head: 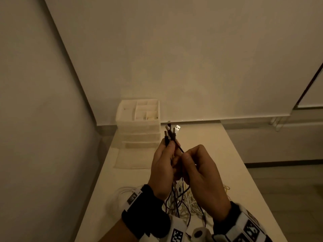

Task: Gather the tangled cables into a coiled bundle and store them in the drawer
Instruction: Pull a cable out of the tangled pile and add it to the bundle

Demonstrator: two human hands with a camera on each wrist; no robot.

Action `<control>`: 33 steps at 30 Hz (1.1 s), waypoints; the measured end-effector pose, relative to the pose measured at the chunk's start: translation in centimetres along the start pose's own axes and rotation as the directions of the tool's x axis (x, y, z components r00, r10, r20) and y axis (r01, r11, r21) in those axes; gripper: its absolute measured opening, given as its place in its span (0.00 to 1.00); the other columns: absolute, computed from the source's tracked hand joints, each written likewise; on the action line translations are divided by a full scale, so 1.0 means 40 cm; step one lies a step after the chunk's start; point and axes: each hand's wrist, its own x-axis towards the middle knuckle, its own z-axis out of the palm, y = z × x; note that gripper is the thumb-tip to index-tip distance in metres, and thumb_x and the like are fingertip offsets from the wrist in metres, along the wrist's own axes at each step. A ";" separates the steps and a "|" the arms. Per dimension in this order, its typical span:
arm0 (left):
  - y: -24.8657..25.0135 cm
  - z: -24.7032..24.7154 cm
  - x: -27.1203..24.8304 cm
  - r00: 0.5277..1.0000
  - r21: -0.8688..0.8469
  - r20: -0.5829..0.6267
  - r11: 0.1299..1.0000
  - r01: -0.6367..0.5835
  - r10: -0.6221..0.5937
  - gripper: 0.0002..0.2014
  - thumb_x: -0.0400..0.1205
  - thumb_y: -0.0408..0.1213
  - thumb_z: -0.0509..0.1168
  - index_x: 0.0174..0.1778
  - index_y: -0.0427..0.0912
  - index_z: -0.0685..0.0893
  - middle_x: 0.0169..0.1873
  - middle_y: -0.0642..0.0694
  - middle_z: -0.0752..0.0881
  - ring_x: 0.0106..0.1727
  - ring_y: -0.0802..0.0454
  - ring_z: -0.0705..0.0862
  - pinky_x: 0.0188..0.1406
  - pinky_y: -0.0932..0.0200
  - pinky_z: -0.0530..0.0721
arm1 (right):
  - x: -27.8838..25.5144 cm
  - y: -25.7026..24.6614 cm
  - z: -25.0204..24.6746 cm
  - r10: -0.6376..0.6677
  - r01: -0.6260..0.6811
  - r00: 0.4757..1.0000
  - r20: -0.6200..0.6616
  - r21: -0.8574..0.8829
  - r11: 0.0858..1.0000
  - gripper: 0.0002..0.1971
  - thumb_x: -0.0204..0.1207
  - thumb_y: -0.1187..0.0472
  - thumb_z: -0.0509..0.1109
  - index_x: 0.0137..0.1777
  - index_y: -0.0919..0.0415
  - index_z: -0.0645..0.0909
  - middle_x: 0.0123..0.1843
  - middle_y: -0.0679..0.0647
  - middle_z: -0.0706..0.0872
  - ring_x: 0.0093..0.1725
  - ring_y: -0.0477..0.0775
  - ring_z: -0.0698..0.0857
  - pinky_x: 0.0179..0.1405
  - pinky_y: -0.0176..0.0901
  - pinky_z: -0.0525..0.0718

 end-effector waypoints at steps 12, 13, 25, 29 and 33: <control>0.015 0.009 0.010 0.973 0.193 -0.100 0.963 -0.186 0.208 0.27 0.84 0.56 0.49 0.36 0.33 0.73 0.27 0.44 0.71 0.26 0.52 0.69 0.22 0.61 0.70 | -0.021 0.033 -0.019 -0.046 0.063 0.996 0.078 -0.236 0.970 0.06 0.81 0.56 0.66 0.42 0.53 0.76 0.32 0.47 0.84 0.28 0.45 0.79 0.29 0.45 0.78; 0.017 0.002 0.013 0.969 0.189 -0.087 0.959 -0.210 0.229 0.26 0.84 0.56 0.48 0.35 0.38 0.75 0.26 0.44 0.72 0.26 0.50 0.71 0.23 0.60 0.72 | -0.021 0.037 -0.025 -0.055 0.082 0.992 0.115 -0.238 0.968 0.06 0.82 0.56 0.65 0.42 0.52 0.77 0.31 0.49 0.83 0.27 0.45 0.77 0.29 0.44 0.76; 0.194 -0.139 0.062 0.954 -0.017 -0.139 0.963 -0.269 0.265 0.20 0.87 0.54 0.50 0.32 0.48 0.68 0.19 0.55 0.63 0.15 0.60 0.57 0.13 0.71 0.58 | -0.044 0.180 -0.115 0.278 -0.196 0.895 0.349 -0.253 0.948 0.22 0.80 0.44 0.59 0.25 0.50 0.69 0.23 0.44 0.68 0.23 0.43 0.65 0.29 0.39 0.66; 0.134 -0.095 0.008 0.955 0.558 0.085 0.781 -0.281 0.284 0.13 0.73 0.56 0.71 0.32 0.52 0.82 0.19 0.57 0.69 0.19 0.58 0.64 0.19 0.64 0.66 | -0.006 0.153 -0.118 0.194 -0.153 0.965 0.179 -0.216 0.964 0.24 0.82 0.58 0.66 0.25 0.59 0.63 0.24 0.52 0.63 0.26 0.50 0.63 0.31 0.47 0.66; 0.046 -0.039 -0.012 0.981 0.706 0.180 0.684 -0.182 0.075 0.11 0.71 0.45 0.79 0.48 0.51 0.90 0.29 0.65 0.88 0.26 0.70 0.79 0.31 0.75 0.73 | 0.032 0.083 -0.116 0.106 -0.090 0.990 0.097 -0.153 0.984 0.25 0.82 0.64 0.65 0.20 0.56 0.70 0.22 0.55 0.64 0.24 0.52 0.62 0.28 0.49 0.65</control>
